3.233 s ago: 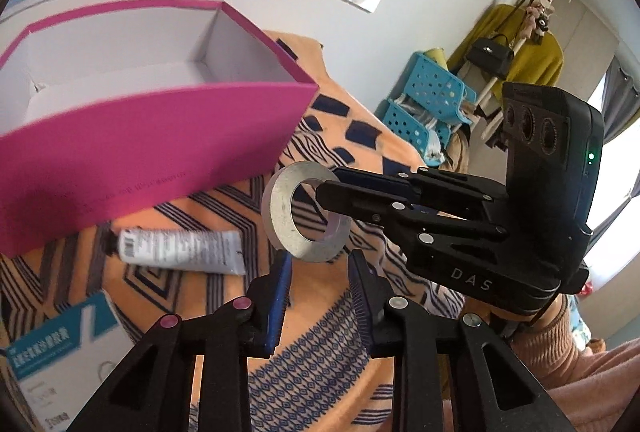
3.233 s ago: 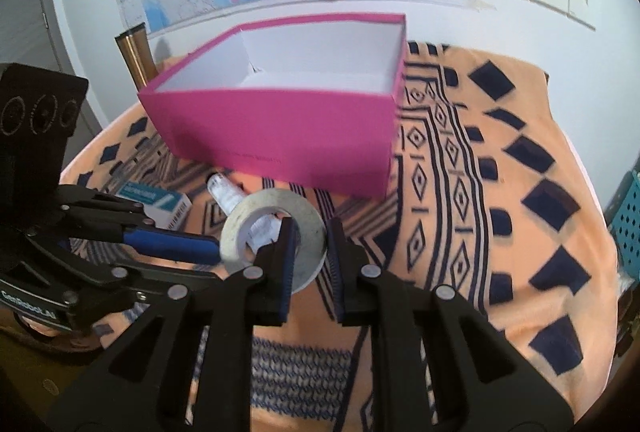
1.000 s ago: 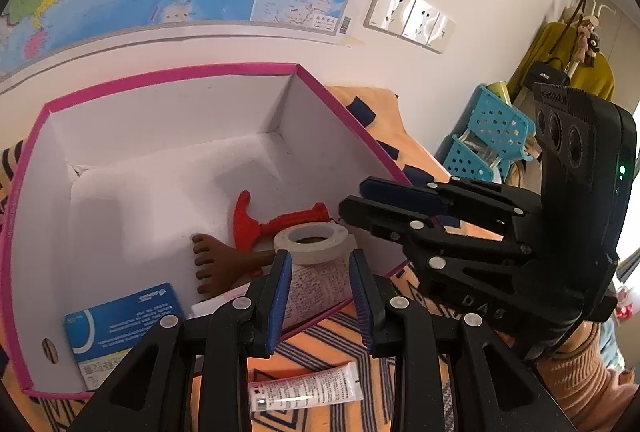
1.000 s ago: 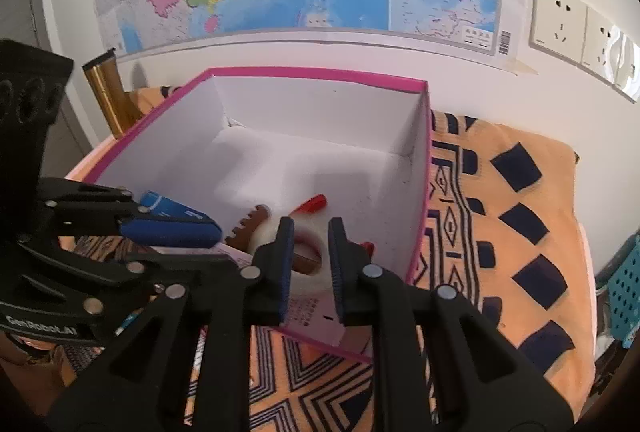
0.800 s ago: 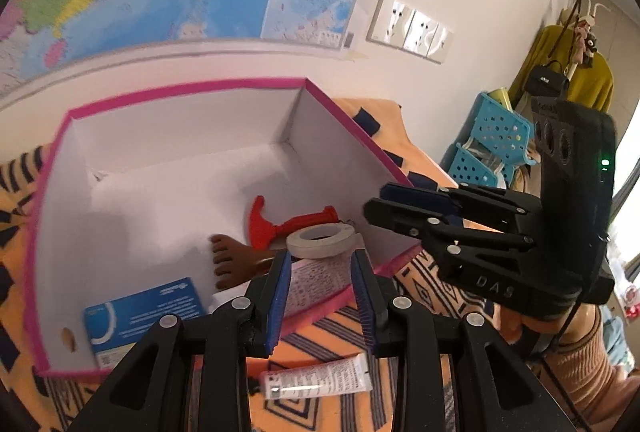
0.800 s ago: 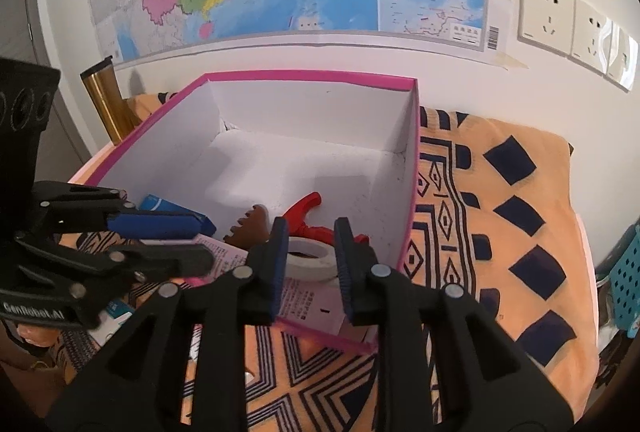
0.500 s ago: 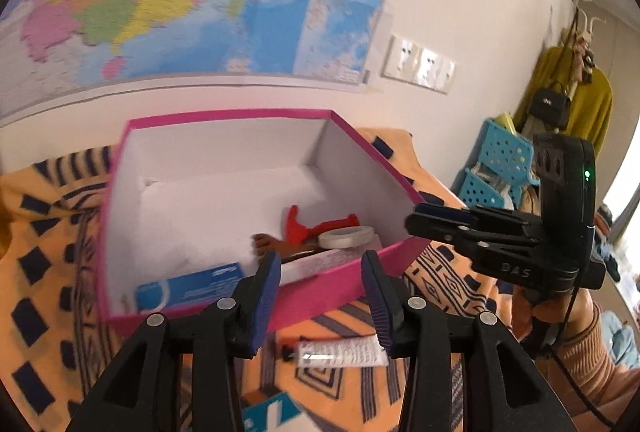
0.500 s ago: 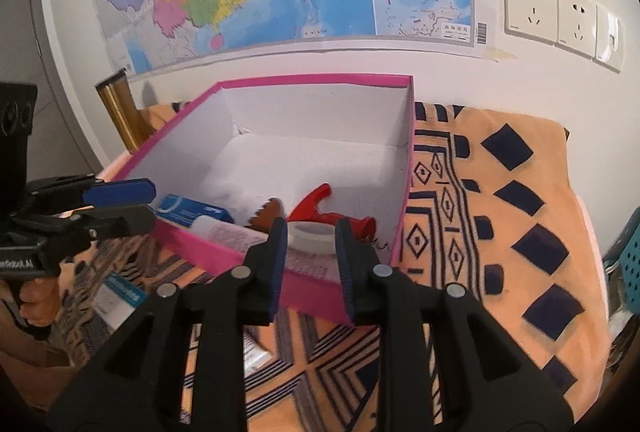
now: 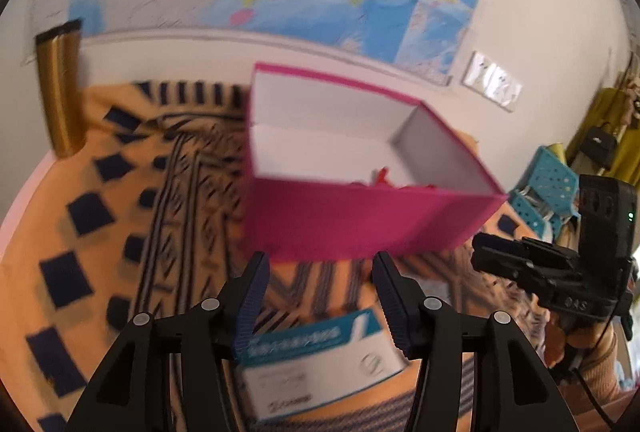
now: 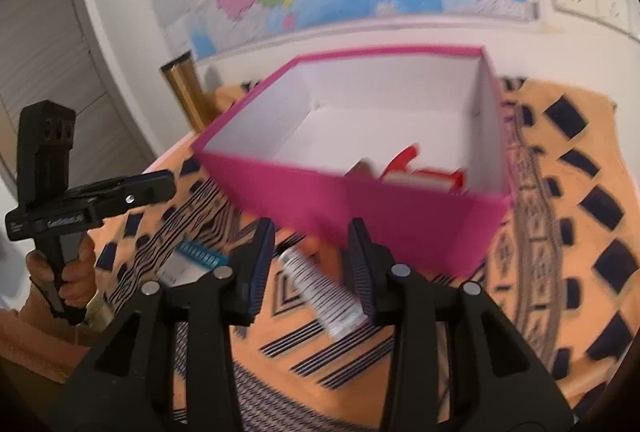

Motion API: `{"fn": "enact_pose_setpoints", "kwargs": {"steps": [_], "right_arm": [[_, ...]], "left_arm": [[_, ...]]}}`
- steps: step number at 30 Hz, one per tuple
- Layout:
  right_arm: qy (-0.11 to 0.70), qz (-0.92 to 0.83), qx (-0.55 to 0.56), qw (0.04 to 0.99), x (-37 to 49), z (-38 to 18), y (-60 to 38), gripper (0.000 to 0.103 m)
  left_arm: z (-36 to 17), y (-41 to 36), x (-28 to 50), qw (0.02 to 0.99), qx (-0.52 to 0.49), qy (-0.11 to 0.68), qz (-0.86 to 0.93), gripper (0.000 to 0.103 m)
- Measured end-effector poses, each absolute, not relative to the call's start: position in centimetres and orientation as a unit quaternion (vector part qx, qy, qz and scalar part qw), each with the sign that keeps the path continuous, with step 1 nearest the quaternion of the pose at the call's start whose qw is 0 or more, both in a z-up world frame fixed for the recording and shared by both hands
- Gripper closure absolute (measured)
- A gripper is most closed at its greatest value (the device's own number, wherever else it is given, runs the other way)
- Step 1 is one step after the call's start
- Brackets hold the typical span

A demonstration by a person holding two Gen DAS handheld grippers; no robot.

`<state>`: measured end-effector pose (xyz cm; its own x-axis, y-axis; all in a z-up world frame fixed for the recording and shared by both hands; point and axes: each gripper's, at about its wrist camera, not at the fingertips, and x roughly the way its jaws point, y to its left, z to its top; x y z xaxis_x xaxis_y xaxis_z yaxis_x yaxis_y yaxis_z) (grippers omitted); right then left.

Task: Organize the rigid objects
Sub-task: 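Move both tools to the white-and-teal medicine box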

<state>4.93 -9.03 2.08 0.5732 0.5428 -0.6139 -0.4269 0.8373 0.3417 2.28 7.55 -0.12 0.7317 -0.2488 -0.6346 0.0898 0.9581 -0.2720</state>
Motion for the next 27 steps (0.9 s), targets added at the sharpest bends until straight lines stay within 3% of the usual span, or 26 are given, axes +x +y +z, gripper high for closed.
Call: {"fn": "enact_pose_setpoints", "kwargs": {"steps": [11, 27], "right_arm": [[0.425, 0.323, 0.086, 0.841, 4.3, -1.9, -4.8, 0.063], [0.448, 0.340, 0.102, 0.821, 4.8, -3.5, -2.8, 0.063]], "left_arm": [[-3.3, 10.1, -0.3, 0.907, -0.120, 0.398, -0.061, 0.048], [-5.8, 9.1, -1.7, 0.886, -0.135, 0.433, -0.096, 0.052]]}}
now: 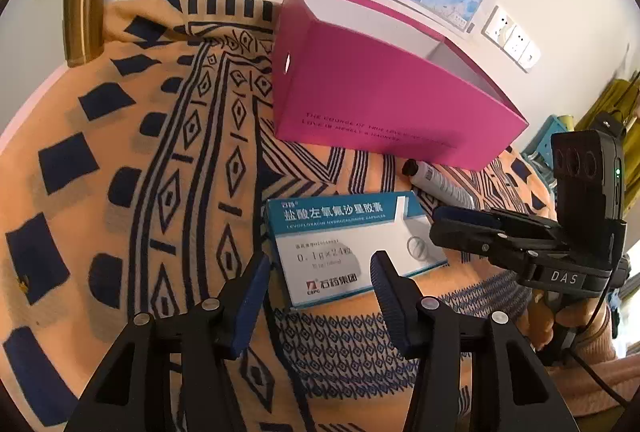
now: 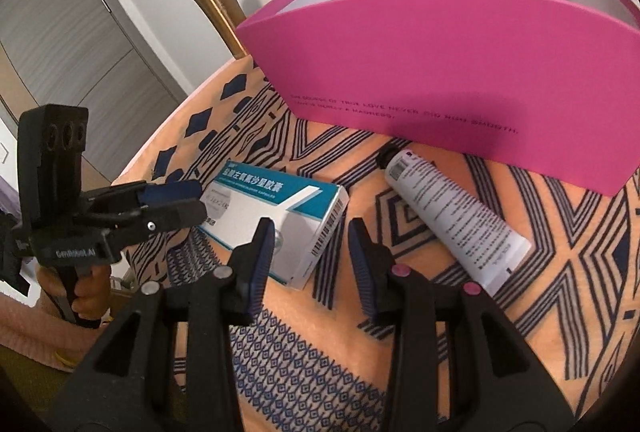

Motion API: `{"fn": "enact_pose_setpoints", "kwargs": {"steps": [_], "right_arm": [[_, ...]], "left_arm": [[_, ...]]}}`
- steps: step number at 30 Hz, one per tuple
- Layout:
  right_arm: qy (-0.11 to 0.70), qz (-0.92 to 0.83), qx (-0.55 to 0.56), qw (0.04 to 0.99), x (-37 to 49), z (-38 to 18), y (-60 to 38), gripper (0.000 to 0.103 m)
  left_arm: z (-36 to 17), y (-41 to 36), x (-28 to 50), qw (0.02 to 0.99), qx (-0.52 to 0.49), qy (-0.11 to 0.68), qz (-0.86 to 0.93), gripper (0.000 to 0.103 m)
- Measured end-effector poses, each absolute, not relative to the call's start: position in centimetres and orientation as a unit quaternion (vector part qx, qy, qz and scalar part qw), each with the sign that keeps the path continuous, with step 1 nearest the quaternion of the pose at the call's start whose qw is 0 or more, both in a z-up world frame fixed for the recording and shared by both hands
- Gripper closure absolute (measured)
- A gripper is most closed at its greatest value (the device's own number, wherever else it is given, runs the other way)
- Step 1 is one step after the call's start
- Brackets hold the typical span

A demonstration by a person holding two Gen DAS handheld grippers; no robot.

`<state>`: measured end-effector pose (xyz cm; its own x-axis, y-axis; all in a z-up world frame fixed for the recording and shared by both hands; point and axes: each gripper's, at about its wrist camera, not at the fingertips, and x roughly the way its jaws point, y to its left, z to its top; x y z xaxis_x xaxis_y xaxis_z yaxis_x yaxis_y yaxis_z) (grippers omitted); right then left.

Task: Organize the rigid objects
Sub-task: 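Move both tools to the white-and-teal medicine box, then grasp the medicine box with both tools from its opposite ends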

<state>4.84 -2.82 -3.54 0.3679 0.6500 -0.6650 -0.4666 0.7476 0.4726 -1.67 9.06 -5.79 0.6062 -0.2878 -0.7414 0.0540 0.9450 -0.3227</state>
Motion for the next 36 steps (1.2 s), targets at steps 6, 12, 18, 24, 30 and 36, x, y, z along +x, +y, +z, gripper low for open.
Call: {"fn": "enact_pose_setpoints", "kwargs": {"steps": [6, 12, 18, 24, 30, 36], "right_arm": [[0.452, 0.343, 0.107, 0.817, 5.2, -3.9, -2.1, 0.063], [0.456, 0.344, 0.109, 0.814, 5.4, -4.2, -1.8, 0.063], [0.457, 0.342, 0.107, 0.814, 5.4, -4.1, -1.8, 0.063], [0.453, 0.341, 0.106, 0.817, 5.2, -3.8, -2.0, 0.063], [0.442, 0.340, 0.101, 0.824, 4.7, -3.1, -2.4, 0.063], [0.430, 0.337, 0.100, 0.831, 4.3, -2.4, -3.1, 0.063]], "left_arm": [[-6.1, 8.8, -2.0, 0.883, -0.136, 0.436, -0.106, 0.062], [-6.0, 8.6, -2.1, 0.883, -0.135, 0.436, -0.110, 0.063], [-6.0, 8.4, -2.2, 0.883, -0.133, 0.436, -0.110, 0.063], [-5.4, 8.1, -2.4, 0.887, -0.125, 0.429, -0.114, 0.063], [-4.5, 7.8, -2.3, 0.893, -0.118, 0.418, -0.116, 0.063], [-3.6, 7.4, -2.0, 0.898, -0.111, 0.407, -0.122, 0.063]]}}
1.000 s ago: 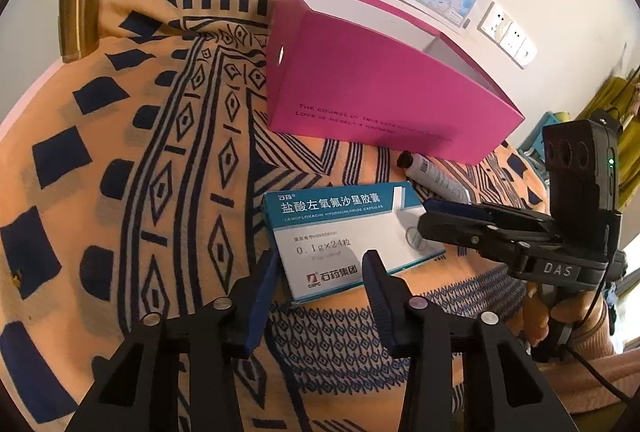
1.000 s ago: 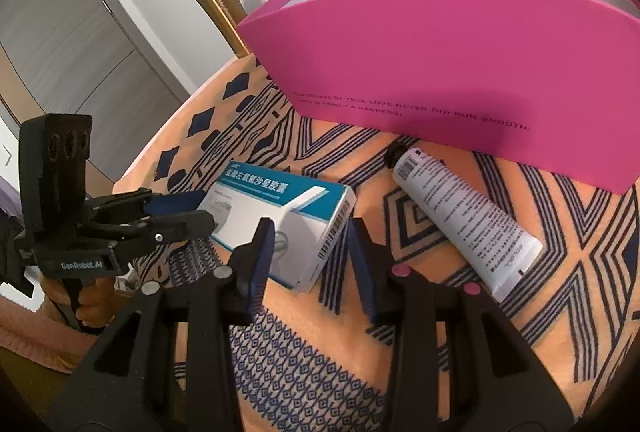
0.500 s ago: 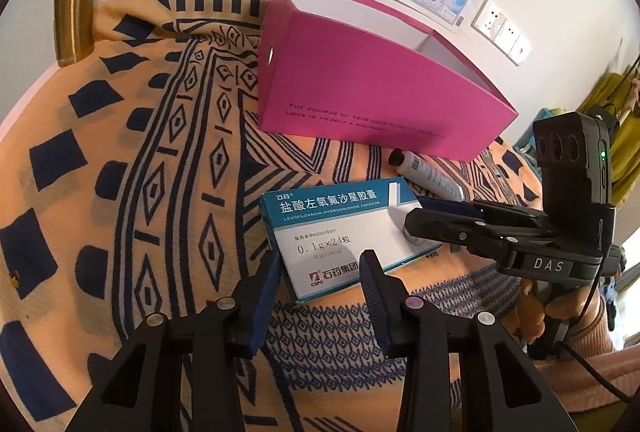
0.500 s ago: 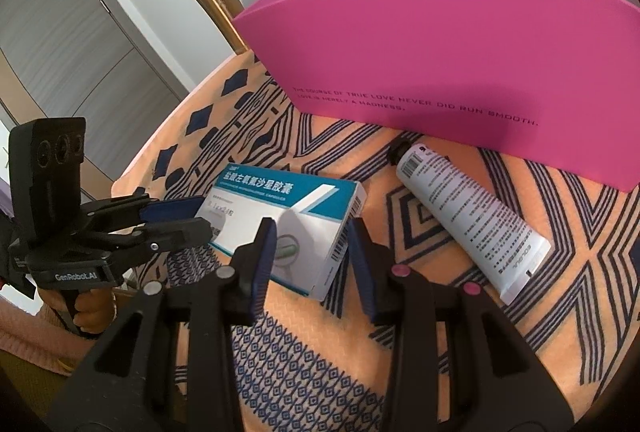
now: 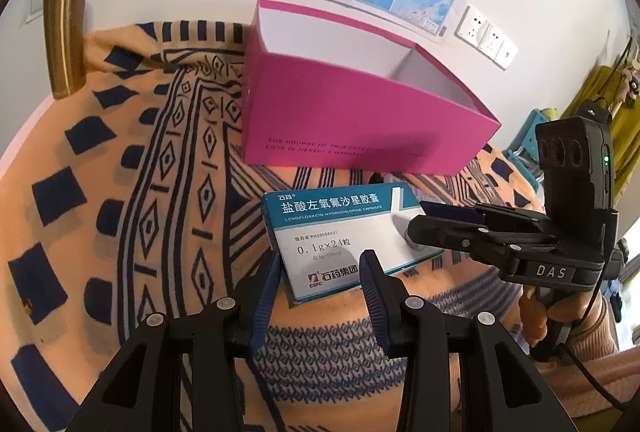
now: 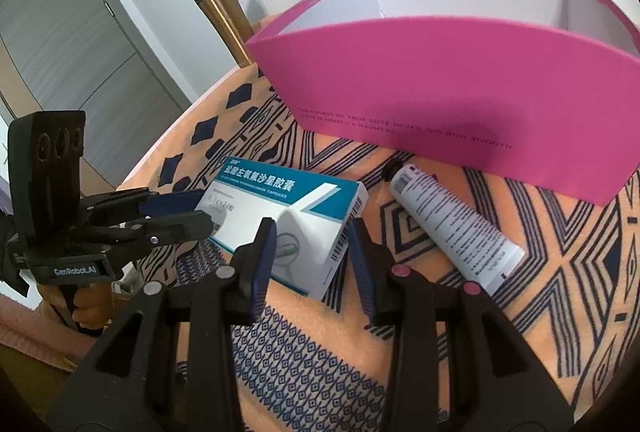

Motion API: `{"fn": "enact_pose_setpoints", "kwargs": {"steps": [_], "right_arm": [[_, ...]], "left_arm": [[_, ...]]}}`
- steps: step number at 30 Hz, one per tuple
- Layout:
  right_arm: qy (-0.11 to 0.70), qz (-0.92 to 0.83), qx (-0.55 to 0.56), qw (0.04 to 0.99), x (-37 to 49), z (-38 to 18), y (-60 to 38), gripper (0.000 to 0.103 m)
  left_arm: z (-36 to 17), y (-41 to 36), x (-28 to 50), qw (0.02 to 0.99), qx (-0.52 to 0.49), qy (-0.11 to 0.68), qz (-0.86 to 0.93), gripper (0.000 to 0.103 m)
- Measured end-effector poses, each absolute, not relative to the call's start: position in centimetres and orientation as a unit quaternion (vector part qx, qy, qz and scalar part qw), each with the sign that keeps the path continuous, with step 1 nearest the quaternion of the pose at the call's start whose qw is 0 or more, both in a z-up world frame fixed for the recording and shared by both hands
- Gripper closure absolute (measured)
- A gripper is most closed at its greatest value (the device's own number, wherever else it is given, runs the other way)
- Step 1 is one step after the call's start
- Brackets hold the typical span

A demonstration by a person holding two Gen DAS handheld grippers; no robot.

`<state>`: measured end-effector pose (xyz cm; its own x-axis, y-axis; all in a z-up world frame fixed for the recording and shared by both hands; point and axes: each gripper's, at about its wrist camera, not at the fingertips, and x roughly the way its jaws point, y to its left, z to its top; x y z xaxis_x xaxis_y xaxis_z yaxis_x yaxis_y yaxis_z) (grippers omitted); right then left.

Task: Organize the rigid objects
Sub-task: 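Grasp the medicine box with both tools from its opposite ends, then lift the medicine box with both tools and carry it over the magenta box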

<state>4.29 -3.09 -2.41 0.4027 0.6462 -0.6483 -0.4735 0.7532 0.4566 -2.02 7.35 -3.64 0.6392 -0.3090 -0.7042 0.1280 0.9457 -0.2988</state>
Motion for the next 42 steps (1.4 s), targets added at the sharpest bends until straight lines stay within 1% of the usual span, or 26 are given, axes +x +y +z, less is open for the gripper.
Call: {"fn": "enact_pose_setpoints", "kwargs": {"steps": [27, 42], "right_arm": [[0.372, 0.314, 0.085, 0.870, 4.7, 2.4, -5.7, 0.063], [0.337, 0.306, 0.074, 0.887, 6.3, 5.1, -6.4, 0.063]], "left_arm": [[1.7, 5.4, 0.0, 0.924, -0.073, 0.340, -0.156, 0.063], [4.5, 5.1, 1.9, 0.935, -0.057, 0.312, -0.159, 0.063]]}}
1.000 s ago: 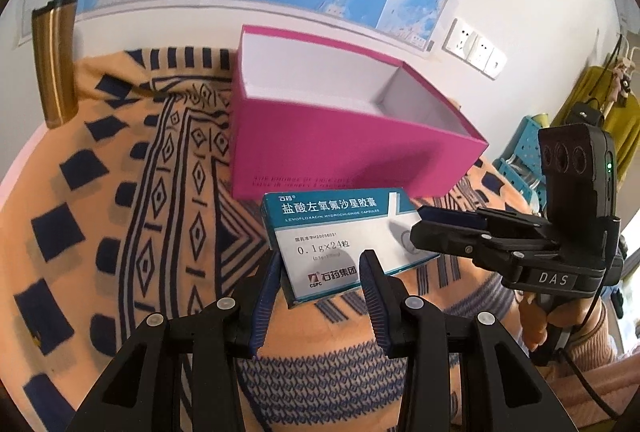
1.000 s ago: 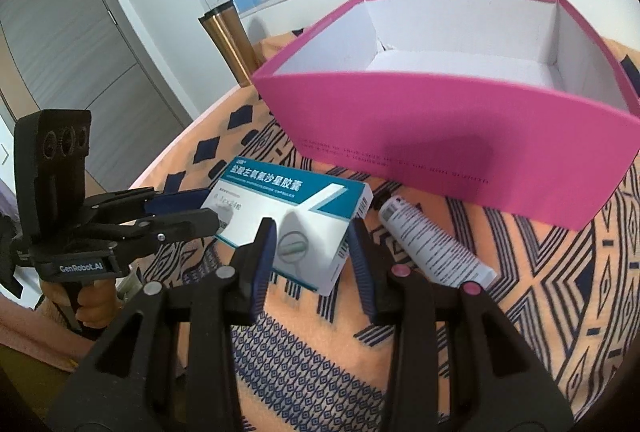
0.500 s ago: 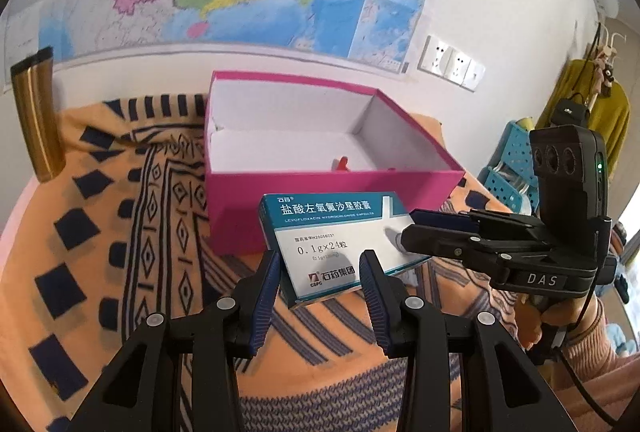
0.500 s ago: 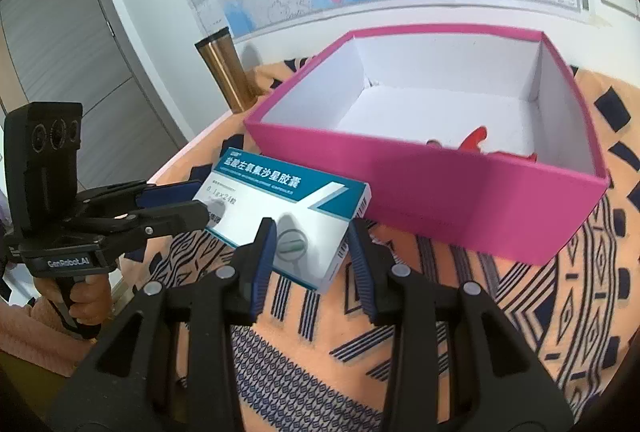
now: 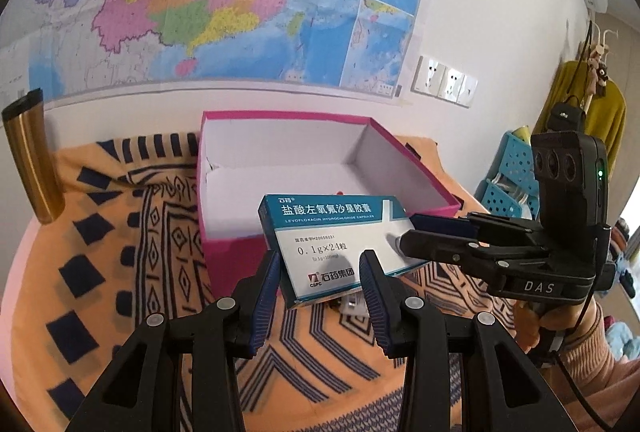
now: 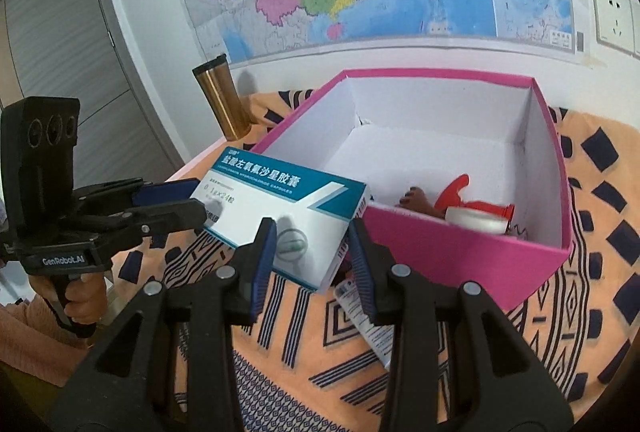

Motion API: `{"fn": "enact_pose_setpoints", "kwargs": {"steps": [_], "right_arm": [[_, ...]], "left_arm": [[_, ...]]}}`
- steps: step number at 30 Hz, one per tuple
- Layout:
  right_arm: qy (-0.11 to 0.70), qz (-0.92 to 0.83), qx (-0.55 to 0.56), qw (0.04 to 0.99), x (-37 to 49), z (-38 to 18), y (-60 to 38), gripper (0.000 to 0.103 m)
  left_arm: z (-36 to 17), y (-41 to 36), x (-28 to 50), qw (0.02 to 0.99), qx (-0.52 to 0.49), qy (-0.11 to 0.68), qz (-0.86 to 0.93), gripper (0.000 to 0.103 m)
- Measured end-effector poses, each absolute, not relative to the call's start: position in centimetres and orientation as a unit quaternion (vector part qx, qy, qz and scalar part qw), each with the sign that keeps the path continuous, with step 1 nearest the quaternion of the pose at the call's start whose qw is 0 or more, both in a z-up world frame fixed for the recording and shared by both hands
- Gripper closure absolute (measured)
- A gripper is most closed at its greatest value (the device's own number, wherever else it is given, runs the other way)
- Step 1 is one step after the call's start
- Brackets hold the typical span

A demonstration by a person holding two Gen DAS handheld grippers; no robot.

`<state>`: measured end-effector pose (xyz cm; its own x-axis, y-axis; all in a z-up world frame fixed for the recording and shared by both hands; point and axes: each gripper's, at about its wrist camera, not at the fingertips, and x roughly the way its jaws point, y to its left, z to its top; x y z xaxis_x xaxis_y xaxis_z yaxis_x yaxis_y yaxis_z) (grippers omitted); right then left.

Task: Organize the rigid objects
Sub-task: 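Lift the medicine box with both tools and carry it over the magenta box, then lower the medicine box into the magenta box and open both tools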

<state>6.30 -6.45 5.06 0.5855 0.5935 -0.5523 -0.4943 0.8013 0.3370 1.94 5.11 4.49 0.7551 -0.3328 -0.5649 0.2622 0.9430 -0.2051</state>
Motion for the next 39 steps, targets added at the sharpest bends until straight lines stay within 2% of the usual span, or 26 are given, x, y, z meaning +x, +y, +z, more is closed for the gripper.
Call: {"fn": "enact_pose_setpoints", "kwargs": {"steps": [39], "right_arm": [[0.337, 0.303, 0.087, 0.887, 12.8, 5.6, -6.3, 0.063]], "left_arm": [[4.9, 6.3, 8.1, 0.937, -0.041, 0.320, -0.134, 0.063]]}}
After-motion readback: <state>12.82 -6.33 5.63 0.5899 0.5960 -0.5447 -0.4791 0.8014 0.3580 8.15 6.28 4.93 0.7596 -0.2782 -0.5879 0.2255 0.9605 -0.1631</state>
